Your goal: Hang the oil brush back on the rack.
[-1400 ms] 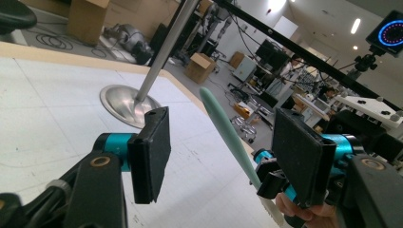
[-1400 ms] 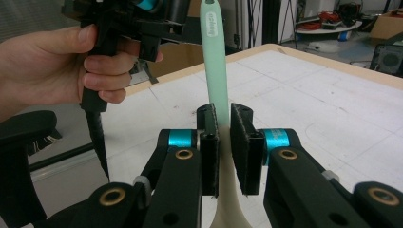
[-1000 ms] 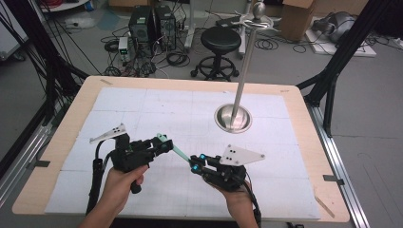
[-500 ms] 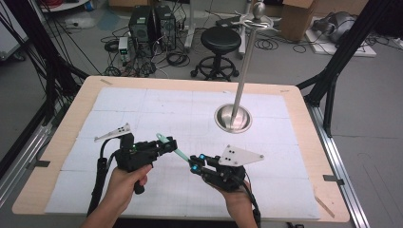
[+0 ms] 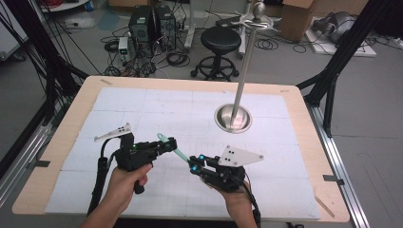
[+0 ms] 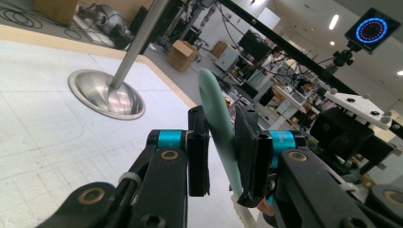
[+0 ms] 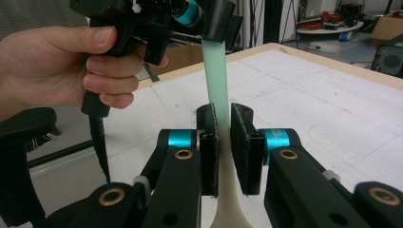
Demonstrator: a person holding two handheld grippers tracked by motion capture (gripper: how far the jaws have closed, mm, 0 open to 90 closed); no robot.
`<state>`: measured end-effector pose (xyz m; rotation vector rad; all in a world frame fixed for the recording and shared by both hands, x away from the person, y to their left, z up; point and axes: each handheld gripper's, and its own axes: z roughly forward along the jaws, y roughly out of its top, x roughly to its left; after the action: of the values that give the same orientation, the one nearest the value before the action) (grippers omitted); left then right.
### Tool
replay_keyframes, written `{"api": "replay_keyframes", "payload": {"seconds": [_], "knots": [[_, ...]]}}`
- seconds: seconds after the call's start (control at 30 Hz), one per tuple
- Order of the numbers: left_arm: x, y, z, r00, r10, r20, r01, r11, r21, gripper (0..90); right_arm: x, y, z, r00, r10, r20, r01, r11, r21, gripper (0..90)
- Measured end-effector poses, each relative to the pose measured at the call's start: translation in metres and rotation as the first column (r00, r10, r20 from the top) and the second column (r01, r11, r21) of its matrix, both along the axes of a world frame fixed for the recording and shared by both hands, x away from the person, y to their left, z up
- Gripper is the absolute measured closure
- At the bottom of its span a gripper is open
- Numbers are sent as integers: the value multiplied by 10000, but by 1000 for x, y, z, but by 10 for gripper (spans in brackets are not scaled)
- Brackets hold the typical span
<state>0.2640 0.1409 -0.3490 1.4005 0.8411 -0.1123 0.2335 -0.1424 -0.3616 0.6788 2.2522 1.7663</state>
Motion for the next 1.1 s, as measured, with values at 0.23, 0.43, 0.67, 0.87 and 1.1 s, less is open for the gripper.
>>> {"api": "replay_keyframes", "payload": {"seconds": [0.23,0.43,0.67,0.87,1.1], "knots": [[-1,1,1,9996,-174,229,175,9998,-37,783,0,3,-1,10000,49,-23,-49,10000,20,819],[-3,0,3,9972,-541,508,545,9985,-61,815,0,5,-3,9998,187,-107,-187,9998,-47,817],[-3,1,8,9896,-1058,974,1046,9944,182,825,2,2,-3,9981,547,-273,-539,9981,284,694],[-6,2,12,9667,-2022,1567,1983,9793,401,826,10,-4,-1,9746,2056,-893,-1997,9773,705,570],[-8,2,18,9361,-2850,2061,2769,9585,677,826,17,-1,1,9380,3286,-1102,-3193,9430,942,627]]}}
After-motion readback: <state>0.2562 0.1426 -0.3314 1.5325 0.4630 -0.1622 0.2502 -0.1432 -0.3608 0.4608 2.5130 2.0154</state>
